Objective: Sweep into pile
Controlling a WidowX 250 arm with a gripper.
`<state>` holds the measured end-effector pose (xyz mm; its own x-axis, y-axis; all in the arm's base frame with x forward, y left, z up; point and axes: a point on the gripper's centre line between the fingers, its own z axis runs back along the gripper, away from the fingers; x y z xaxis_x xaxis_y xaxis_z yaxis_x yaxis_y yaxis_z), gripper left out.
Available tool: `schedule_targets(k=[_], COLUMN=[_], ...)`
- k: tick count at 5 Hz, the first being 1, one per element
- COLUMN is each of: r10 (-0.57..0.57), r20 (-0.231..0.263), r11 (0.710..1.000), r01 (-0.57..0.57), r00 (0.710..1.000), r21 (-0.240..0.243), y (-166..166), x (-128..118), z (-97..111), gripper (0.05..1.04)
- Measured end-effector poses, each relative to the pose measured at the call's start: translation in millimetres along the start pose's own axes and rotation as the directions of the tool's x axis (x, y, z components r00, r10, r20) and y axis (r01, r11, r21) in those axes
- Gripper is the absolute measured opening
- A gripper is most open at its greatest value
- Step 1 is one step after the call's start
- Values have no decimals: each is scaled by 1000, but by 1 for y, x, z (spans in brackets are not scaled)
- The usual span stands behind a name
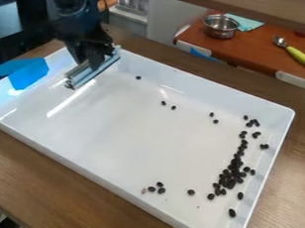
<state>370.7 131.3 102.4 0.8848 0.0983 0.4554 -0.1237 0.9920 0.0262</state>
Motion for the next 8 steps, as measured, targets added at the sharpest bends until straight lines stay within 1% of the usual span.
schedule_targets(k=[1, 2, 3, 4, 5, 6, 8], r10=[-16, -29, -31, -21, 9, -5, -19], r20=[-11, -15, -26, -21, -35, -50, -131], r11=[999, 998, 997, 995, 993, 994, 1000], r01=[17, 30, 33, 22, -5, 10, 20], r00=[1000, 999, 999, 1000, 999, 999, 991], r21=[29, 47, 70, 93, 118, 104, 8], y=[-8, -19, -35, -44, -49, -62, -111], x=[1, 0, -1, 0, -3, -4, -22], z=[0, -4, -15, -20, -26, -26, -14], gripper=[333, 333, 333, 333, 333, 333, 333])
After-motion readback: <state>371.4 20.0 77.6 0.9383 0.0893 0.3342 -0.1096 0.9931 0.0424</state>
